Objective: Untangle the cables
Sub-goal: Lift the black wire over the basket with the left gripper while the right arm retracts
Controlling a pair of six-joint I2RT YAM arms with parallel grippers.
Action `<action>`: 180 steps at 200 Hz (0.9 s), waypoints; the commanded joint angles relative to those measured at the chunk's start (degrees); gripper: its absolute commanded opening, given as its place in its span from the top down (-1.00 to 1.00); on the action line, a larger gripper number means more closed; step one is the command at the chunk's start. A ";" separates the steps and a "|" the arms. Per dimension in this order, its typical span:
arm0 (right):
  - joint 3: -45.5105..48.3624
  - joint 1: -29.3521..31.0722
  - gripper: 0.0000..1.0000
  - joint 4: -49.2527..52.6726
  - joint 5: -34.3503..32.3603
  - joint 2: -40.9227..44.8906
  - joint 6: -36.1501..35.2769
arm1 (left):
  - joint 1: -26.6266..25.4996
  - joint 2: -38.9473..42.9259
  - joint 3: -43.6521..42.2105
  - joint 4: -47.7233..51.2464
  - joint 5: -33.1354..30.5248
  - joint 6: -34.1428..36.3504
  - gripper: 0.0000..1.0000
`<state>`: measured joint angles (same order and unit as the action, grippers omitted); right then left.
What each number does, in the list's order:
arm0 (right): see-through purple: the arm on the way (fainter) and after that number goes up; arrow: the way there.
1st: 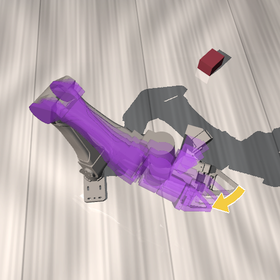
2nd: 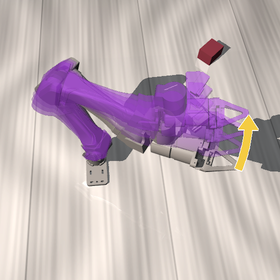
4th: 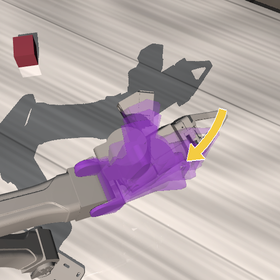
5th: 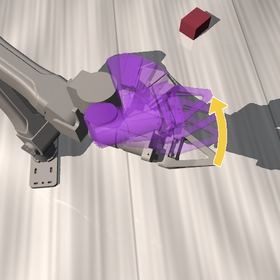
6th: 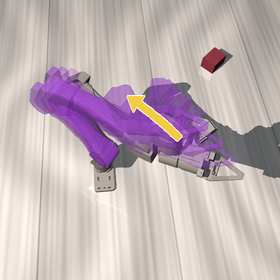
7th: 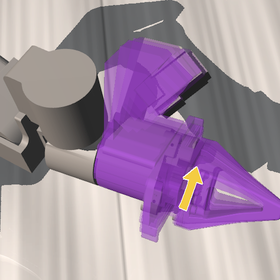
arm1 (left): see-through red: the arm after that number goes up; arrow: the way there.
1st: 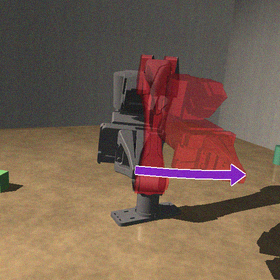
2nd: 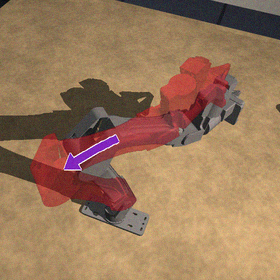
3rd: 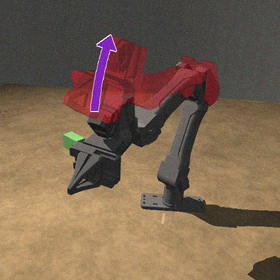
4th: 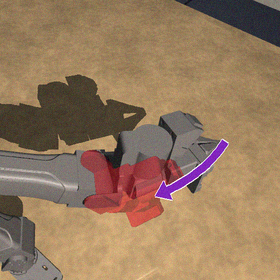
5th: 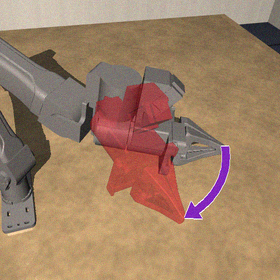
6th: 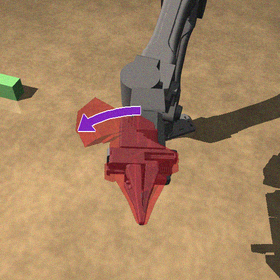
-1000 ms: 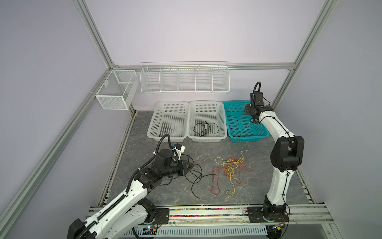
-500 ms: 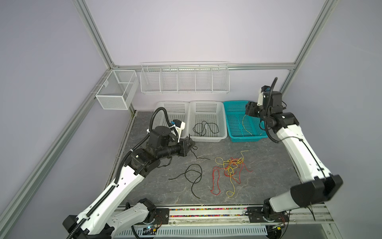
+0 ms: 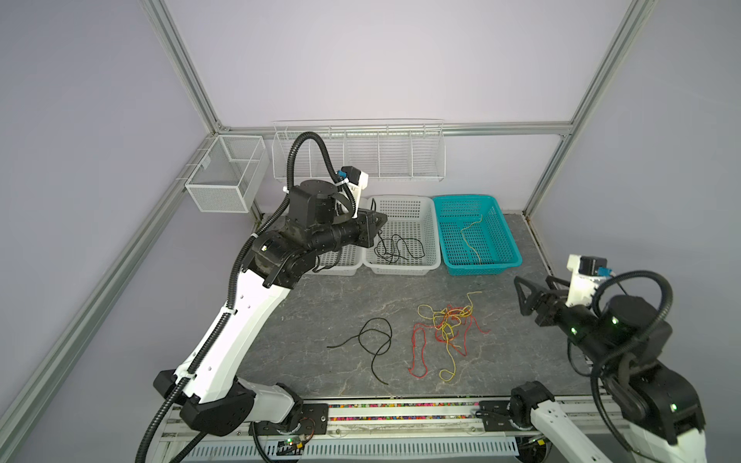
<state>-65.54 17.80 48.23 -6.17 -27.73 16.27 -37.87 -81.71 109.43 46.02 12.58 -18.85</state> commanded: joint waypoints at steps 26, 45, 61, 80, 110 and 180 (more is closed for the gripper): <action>8.70 0.66 -0.76 7.56 -1.01 12.26 -0.75 | 2.36 -10.64 13.31 1.88 1.19 3.28 1.00; 11.69 0.72 -0.76 4.54 2.11 17.97 -1.14 | 3.35 -15.59 18.62 2.56 2.05 3.64 1.00; 13.65 0.58 -0.76 4.59 1.34 21.63 -0.15 | 4.06 -19.56 22.05 2.35 3.08 4.34 1.00; 16.75 0.60 -0.75 4.71 1.25 25.26 0.86 | 4.69 -24.25 25.10 2.03 3.62 4.69 1.00; 17.61 0.26 -0.76 6.18 1.93 26.87 1.75 | 5.59 -30.57 25.74 -1.52 4.97 4.87 1.00; 18.18 -3.48 -0.75 9.70 3.63 27.55 1.92 | 8.41 -44.96 27.13 -10.06 7.69 0.49 1.00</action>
<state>-48.03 14.74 57.39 -3.97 -0.97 17.82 -30.76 -123.42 134.21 40.12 17.21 -16.36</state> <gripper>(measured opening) 0.876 0.048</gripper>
